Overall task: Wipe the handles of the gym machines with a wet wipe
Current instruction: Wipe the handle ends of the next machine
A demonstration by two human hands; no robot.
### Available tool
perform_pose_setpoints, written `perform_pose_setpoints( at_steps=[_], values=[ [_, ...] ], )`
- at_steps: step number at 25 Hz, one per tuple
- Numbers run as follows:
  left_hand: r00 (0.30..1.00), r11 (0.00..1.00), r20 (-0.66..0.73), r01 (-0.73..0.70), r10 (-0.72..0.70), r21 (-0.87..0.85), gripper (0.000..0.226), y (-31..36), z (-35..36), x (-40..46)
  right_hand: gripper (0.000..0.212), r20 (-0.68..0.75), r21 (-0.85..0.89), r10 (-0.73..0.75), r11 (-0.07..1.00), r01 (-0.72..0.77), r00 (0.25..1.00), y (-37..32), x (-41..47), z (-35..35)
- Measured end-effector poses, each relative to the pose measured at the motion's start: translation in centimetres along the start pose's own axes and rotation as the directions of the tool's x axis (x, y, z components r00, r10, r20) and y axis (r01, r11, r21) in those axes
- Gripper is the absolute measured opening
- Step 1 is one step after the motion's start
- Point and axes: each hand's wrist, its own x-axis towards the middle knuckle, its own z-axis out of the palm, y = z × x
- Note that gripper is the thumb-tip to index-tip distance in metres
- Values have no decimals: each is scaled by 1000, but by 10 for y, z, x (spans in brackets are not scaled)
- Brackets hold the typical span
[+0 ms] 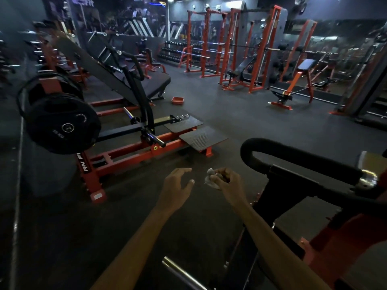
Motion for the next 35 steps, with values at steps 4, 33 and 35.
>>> perform_pose_setpoints(
  at_steps=[4,33,35],
  values=[
    [1000,1000,-11,16,-16,17,46,-48,-28,40,7,44,-12,-24,1000,25,999,-4,51,49],
    [885,959,380,-205,267,-195,52,-265,-12,506,3,-566,-132,137,959,-253,813,46,460,156],
    [865,950,402,-230,300,-213,52,-260,18,549,2,-619,-134,133,953,-270,774,61,500,130]
  ],
)
